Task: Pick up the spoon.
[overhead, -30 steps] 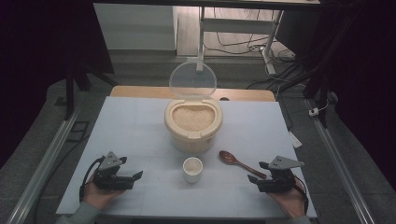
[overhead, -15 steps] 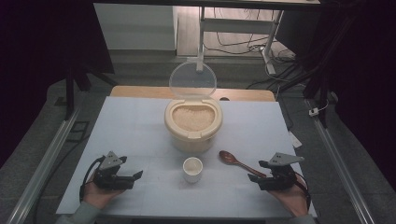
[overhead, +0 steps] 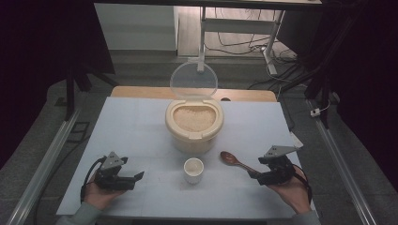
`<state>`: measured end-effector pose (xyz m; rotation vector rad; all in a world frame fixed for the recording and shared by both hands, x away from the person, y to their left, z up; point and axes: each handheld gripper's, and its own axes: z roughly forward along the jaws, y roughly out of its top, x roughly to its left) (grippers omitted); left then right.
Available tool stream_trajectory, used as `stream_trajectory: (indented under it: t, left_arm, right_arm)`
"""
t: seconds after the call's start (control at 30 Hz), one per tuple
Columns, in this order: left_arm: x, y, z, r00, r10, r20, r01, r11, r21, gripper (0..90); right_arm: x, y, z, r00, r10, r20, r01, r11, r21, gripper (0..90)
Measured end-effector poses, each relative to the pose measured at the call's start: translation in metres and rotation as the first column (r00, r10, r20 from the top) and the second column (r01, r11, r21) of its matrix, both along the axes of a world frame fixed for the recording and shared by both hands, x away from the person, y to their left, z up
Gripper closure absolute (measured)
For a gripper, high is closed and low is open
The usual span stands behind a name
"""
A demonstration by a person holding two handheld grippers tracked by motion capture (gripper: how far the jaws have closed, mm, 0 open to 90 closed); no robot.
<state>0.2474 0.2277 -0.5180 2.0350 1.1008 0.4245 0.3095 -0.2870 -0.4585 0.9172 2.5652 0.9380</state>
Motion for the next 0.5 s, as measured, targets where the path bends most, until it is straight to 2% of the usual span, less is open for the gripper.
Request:
stream_trajectory:
  t: [0.1, 0.23, 0.33, 0.4, 0.5]
  left_arm:
    - [0.0, -0.001, 0.0, 1.0, -0.003, -0.003, 0.003, 1.0, 0.002, 14.2]
    - [0.001, 0.0, 0.0, 1.0, 0.0, -0.005, 0.0, 1.0, 0.002, 14.1]
    - [0.001, 0.0, 0.0, 1.0, 0.0, -0.005, 0.0, 1.0, -0.006, 14.1]
    - [0.001, 0.0, 0.0, 1.0, -0.002, -0.005, 0.002, 1.0, -0.003, 14.1]
    - [0.001, 0.0, 0.0, 1.0, -0.008, -0.005, 0.008, 1.0, -0.003, 14.2]
  right_arm:
    - [0.003, 0.003, 0.004, 0.9999, 0.012, -0.007, -0.013, 1.0, -0.012, 29.8]
    - [0.012, 0.01, 0.014, 0.9987, 0.031, -0.041, -0.033, 0.999, -0.035, 30.5]
    - [0.022, 0.017, 0.021, 0.9965, 0.044, -0.071, -0.049, 0.996, -0.075, 32.1]
    - [0.025, 0.018, 0.022, 0.9961, 0.045, -0.076, -0.052, 0.995, -0.082, 32.9]
    - [0.032, 0.022, 0.021, 0.9926, 0.049, -0.111, -0.063, 0.99, -0.129, 33.6]
